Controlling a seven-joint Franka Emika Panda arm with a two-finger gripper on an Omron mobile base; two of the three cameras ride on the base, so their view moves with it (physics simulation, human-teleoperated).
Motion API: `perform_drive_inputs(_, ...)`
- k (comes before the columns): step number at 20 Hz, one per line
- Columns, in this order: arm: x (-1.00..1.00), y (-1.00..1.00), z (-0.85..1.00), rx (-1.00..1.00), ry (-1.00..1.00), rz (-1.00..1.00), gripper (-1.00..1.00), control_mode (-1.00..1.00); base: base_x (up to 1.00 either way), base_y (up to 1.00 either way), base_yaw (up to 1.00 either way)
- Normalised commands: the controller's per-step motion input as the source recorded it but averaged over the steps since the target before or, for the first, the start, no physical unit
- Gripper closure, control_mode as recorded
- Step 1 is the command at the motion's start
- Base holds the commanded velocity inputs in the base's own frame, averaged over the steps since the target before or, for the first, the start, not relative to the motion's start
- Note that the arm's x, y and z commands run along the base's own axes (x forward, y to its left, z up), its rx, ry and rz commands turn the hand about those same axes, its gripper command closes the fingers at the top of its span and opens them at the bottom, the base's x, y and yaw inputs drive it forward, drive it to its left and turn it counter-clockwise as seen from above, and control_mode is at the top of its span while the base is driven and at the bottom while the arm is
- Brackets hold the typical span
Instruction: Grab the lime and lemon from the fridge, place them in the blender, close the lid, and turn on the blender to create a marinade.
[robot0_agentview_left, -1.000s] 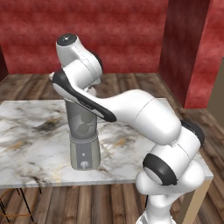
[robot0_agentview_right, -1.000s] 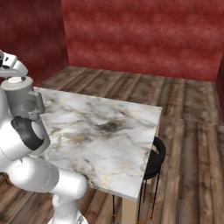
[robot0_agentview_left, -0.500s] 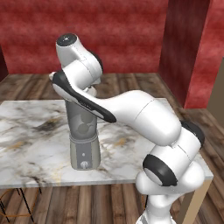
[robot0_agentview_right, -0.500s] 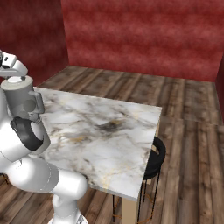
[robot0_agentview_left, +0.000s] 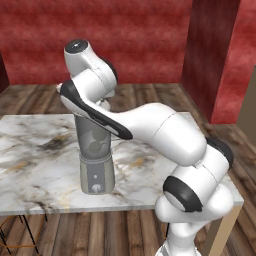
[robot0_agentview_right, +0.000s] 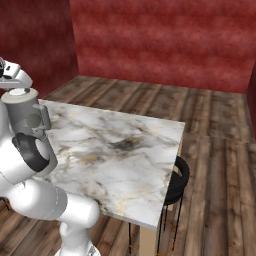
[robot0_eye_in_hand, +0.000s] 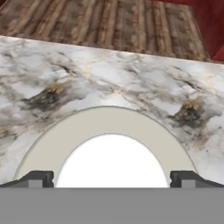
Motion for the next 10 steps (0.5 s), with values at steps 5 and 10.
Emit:
perform_drive_inputs(5, 0.00, 0.00, -0.21, 0.00, 0.05, 0.00, -1.00, -1.00, 0.00, 0.00, 0.00)
perform_drive_inputs(10, 0.00, 0.00, -0.35, 0.00, 0.10, 0.00, -1.00, -1.00, 0.00, 0.00, 0.00)
